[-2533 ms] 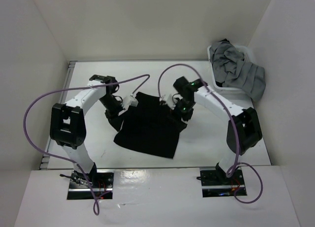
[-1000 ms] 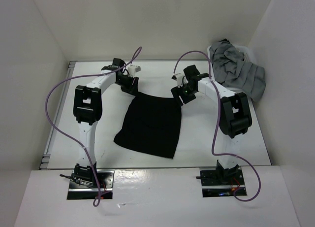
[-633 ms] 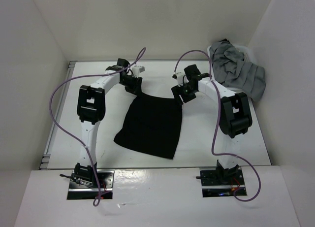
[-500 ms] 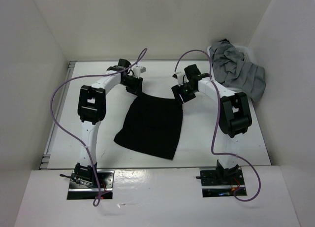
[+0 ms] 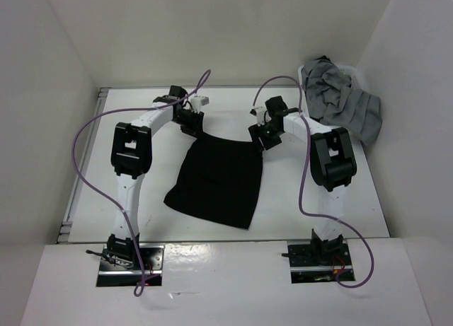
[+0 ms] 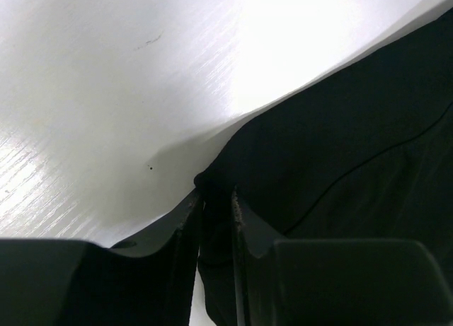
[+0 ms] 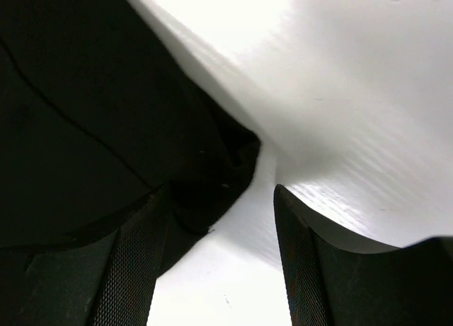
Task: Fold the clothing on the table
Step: Flatten the skirt out
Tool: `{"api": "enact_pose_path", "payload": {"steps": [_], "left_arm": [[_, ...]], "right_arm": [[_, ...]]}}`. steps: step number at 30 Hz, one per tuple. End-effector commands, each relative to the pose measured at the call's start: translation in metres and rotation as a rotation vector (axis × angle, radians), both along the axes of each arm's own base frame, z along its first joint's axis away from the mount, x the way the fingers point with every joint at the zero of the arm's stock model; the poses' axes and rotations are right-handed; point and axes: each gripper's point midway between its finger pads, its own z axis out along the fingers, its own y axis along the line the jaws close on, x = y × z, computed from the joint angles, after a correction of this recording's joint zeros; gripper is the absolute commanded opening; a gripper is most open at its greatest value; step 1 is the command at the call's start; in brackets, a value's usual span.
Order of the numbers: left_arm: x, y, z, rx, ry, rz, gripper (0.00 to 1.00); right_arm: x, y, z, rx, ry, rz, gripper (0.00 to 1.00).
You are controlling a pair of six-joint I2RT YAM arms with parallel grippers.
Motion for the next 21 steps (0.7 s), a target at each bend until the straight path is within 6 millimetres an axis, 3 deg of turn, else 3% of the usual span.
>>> {"api": "enact_pose_path", "payload": {"steps": [1, 10, 21], "left_arm": [[-0.013, 0.006, -0.008, 0.033, 0.037, -0.005, 0.29], [-0.016, 0.005, -0.012, 0.029, 0.058, -0.008, 0.24], [-0.016, 0.003, -0.006, 0.021, 0.058, -0.012, 0.23]], "right_arm": [[0.024, -0.008, 0.008, 0.025, -0.072, -0.042, 0.64], [0.032, -0.017, 0.007, 0.083, -0.045, -0.07, 0.61], [0.02, -0.001, -0.008, 0.17, 0.051, -0.036, 0.6]]}}
